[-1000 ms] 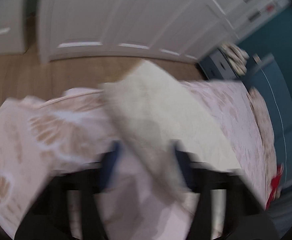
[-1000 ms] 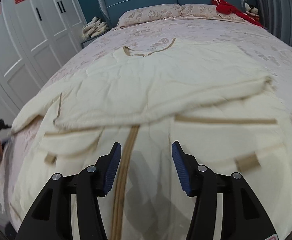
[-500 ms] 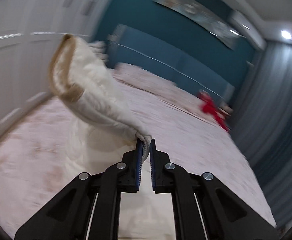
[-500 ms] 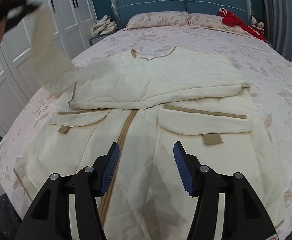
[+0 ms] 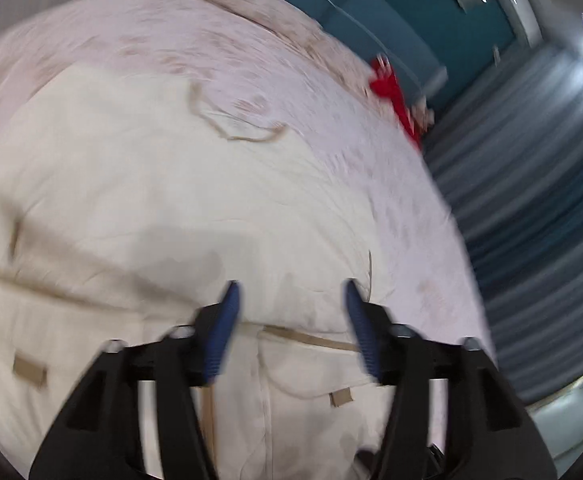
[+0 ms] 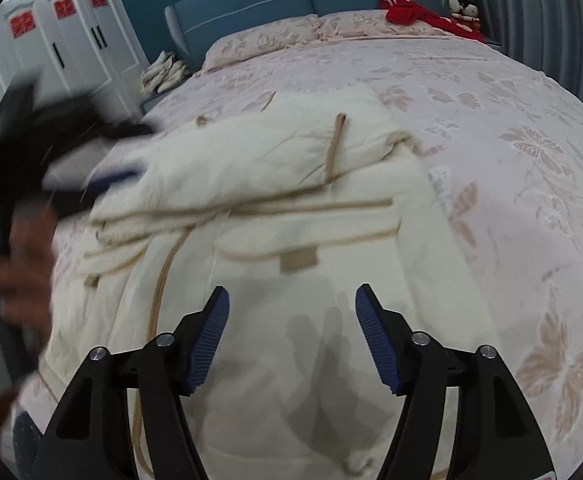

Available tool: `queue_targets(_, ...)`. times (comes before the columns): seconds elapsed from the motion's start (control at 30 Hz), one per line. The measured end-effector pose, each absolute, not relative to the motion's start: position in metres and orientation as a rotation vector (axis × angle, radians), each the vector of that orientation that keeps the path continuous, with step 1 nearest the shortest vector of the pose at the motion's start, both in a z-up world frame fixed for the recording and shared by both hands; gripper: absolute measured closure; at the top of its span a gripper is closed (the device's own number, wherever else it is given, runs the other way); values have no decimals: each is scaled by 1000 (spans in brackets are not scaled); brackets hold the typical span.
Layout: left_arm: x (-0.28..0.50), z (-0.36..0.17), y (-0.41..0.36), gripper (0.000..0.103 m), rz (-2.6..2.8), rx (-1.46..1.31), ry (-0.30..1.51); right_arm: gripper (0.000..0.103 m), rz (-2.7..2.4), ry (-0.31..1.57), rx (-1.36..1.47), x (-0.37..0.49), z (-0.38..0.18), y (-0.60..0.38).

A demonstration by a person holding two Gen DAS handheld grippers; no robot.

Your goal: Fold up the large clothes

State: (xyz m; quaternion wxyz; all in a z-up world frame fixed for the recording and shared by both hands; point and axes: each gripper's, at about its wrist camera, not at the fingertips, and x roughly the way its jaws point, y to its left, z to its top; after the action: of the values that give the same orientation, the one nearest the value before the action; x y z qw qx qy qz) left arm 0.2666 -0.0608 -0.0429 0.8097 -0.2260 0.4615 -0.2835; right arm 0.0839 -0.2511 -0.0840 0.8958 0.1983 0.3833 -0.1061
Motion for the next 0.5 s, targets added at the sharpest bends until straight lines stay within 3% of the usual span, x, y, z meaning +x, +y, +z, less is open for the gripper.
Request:
queue_targets(0.03, 267, -41, -38, 36, -563, -517, 965, 37, -216, 782, 419, 89, -81, -257)
queue_targets(0.23, 310, -78, 78, 35, -289, -755, 1003, 36, -258, 717, 508, 146, -71, -302)
queue_targets(0.4, 337, -109, 116, 38, -189, -882, 1039, 36, -285, 741, 581, 196, -83, -325)
queue_targets(0.5, 341, -117, 110, 46, -200, -881, 1063, 36, -299, 785, 577, 218, -94, -326)
